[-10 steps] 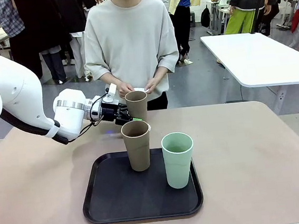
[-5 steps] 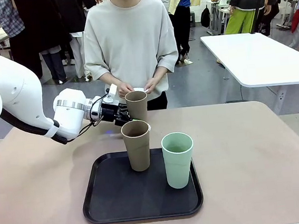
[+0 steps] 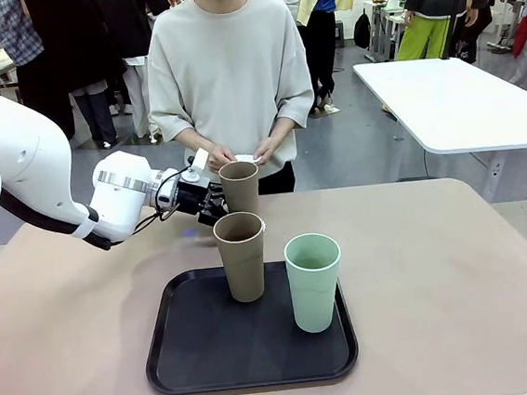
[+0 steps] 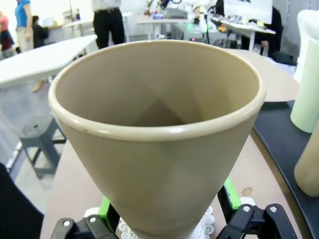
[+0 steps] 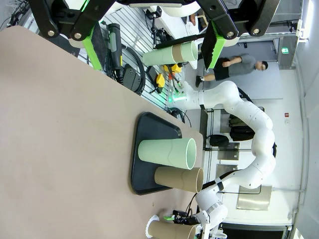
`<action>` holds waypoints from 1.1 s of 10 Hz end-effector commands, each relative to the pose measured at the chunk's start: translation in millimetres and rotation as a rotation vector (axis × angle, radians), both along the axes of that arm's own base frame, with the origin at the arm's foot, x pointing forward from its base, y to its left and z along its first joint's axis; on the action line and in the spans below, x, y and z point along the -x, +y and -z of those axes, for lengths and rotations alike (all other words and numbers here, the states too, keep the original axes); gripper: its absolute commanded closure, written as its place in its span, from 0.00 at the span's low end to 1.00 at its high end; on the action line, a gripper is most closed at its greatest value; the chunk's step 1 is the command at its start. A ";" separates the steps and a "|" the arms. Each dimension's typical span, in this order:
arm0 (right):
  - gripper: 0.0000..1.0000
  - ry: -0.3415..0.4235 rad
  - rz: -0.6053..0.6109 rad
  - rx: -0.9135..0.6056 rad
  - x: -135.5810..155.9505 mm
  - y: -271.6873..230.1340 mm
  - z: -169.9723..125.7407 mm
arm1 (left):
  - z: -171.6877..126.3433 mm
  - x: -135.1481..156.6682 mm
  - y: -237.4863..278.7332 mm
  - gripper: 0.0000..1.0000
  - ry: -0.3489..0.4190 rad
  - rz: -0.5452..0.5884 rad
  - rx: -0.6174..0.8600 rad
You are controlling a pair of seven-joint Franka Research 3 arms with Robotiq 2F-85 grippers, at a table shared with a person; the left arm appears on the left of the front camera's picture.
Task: Place coasters on the table and set cups on them.
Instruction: Pick up one Reusable plastic cup and place it on a coaster set by the human.
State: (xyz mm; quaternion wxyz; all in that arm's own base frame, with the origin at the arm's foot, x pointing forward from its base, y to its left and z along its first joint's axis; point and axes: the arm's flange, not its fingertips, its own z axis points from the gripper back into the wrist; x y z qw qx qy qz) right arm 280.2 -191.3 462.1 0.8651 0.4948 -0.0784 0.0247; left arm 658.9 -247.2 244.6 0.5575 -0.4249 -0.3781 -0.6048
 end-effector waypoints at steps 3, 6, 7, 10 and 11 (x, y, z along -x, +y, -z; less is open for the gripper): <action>0.00 -0.006 0.005 -0.008 -1.2 -0.4 -0.9 | -13.4 0.7 10.7 0.00 -0.028 0.021 -0.106; 0.00 -0.006 0.005 -0.008 -1.2 -0.4 -0.9 | -15.1 0.5 11.8 0.00 -0.029 0.022 -0.168; 0.00 -0.006 0.005 -0.008 -1.2 -0.4 -0.9 | -15.3 0.0 12.5 0.00 -0.031 0.024 -0.183; 0.00 -0.006 0.005 -0.008 -1.2 -0.4 -0.9 | -20.8 1.7 14.6 0.00 -0.052 0.012 -0.250; 0.00 -0.006 0.005 -0.008 -1.2 -0.4 -0.9 | -27.8 5.4 17.6 0.00 -0.060 0.011 -0.289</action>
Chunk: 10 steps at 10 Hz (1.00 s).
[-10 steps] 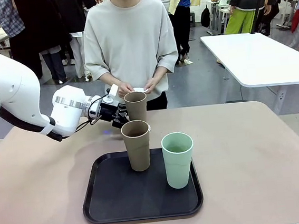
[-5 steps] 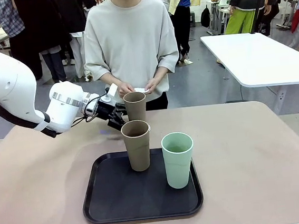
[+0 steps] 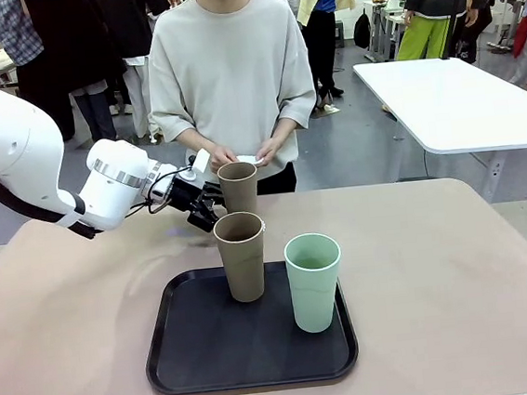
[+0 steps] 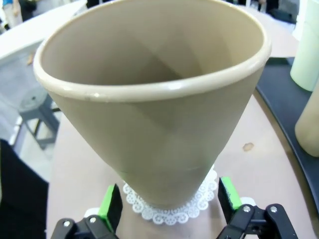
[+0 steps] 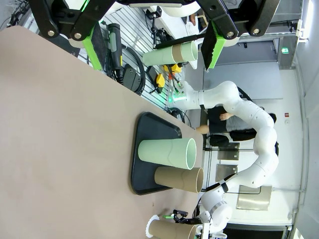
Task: Place coasters on the table and set cups on them.
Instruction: Pick up one Reusable plastic cup and place it on a coaster set by the human.
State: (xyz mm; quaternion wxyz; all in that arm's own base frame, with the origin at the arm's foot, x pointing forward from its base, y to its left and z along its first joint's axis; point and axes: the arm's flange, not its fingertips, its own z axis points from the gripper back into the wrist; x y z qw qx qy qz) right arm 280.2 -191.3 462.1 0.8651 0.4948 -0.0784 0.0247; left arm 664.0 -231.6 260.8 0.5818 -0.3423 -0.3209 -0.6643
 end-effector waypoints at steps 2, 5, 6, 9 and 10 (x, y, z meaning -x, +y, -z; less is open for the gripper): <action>0.00 -0.006 0.005 -0.008 -1.2 -0.4 -0.9 | -46.4 28.0 14.4 0.00 -0.022 -0.026 -0.153; 0.00 -0.006 0.005 -0.008 -1.2 -0.4 -0.9 | -134.4 74.3 42.9 0.00 -0.133 -0.122 -0.457; 0.00 -0.006 0.005 -0.008 -1.2 -0.4 -0.9 | -165.4 96.5 43.2 0.00 -0.198 -0.148 -0.563; 0.00 -0.006 0.005 -0.008 -1.2 -0.4 -0.9 | -241.9 161.4 9.7 0.00 -0.246 -0.150 -0.822; 0.00 -0.006 0.005 -0.008 -1.2 -0.4 -0.9 | -263.5 182.6 0.4 0.00 -0.220 -0.142 -0.876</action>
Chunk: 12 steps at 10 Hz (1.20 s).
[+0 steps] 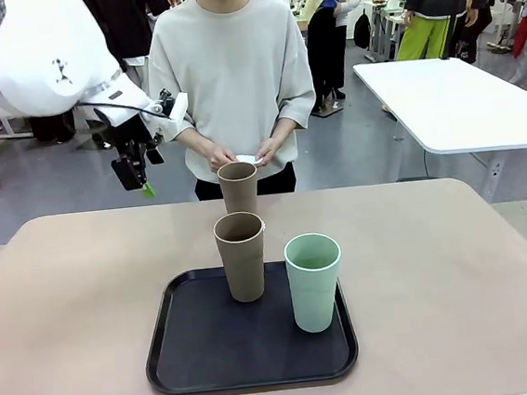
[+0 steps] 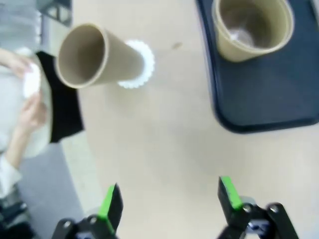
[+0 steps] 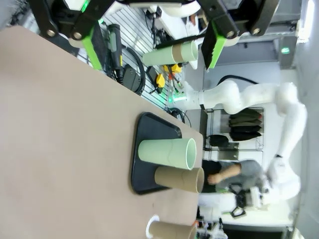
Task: Place coasters on the table and set cups on them.
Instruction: Pick up one Reusable plastic cup and place it on a coaster set by the human.
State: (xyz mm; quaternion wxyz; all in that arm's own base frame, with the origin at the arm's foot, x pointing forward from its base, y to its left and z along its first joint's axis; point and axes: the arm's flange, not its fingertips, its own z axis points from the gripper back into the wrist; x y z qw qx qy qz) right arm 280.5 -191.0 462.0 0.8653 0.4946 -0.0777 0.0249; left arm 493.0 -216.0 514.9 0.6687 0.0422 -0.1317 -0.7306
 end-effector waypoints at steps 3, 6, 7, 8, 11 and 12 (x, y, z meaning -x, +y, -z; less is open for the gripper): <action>0.00 -0.007 0.006 -0.009 -0.9 -0.8 -1.1 | -23.9 25.5 -16.5 0.00 0.082 -0.109 -0.062; 0.00 0.000 0.000 0.000 0.0 0.0 0.0 | -27.5 39.9 -18.5 0.00 0.071 -0.051 -0.084; 0.00 0.000 0.000 0.000 0.0 0.0 0.0 | -27.5 39.9 -18.5 0.00 0.071 -0.051 -0.084; 0.00 0.000 0.000 0.000 0.0 0.0 0.0 | -28.2 41.2 -20.0 0.00 0.089 -0.070 -0.085; 0.00 0.000 0.000 0.000 0.0 0.0 0.0 | -19.3 20.4 -27.9 0.00 0.200 -0.537 -0.191; 0.00 0.000 0.000 0.000 0.0 0.0 0.0 | -14.4 19.6 -30.7 0.00 0.189 -0.606 -0.221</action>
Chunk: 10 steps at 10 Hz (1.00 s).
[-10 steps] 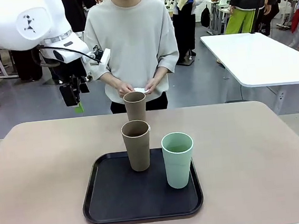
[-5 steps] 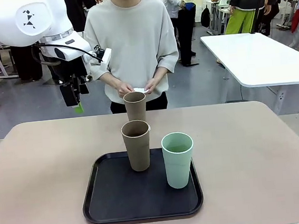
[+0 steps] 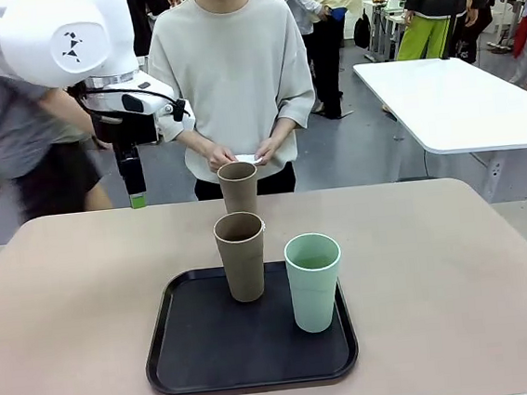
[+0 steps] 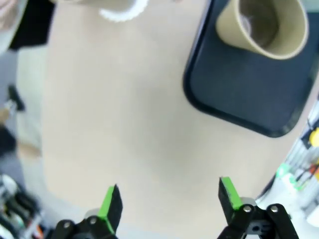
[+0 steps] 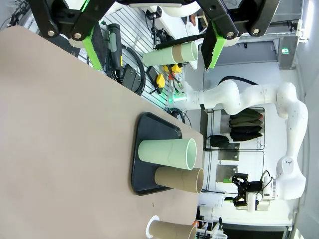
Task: Place coasters on the table and set cups on them.
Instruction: Pick up one Reusable plastic cup and place it on a coaster set by the human, then take one Reusable plastic cup from the Flat Tray and place it on a coaster set by the human.
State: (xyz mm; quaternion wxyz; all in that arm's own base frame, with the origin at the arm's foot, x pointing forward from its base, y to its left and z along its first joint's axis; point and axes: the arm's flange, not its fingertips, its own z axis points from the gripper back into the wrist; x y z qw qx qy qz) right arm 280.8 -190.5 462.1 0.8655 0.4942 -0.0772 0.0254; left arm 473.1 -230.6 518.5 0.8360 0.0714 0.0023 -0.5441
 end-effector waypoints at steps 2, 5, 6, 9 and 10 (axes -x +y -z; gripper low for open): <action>0.00 0.000 0.001 -0.001 0.3 -0.5 0.1 | -14.2 5.7 -13.7 0.00 -0.028 -0.206 -0.041; 0.00 0.000 0.001 -0.001 0.3 -0.5 0.1 | -11.8 3.0 -8.5 0.00 -0.026 -0.206 -0.018; 0.00 0.000 0.001 -0.001 0.3 -0.5 0.1 | -11.8 3.0 -8.5 0.00 -0.026 -0.206 -0.018; 0.00 0.000 0.001 -0.001 0.3 -0.5 0.1 | -11.8 3.0 -8.5 0.00 -0.026 -0.206 -0.018; 0.00 0.000 0.001 -0.001 0.3 -0.5 0.1 | -11.1 1.9 -10.2 0.00 -0.029 -0.217 -0.006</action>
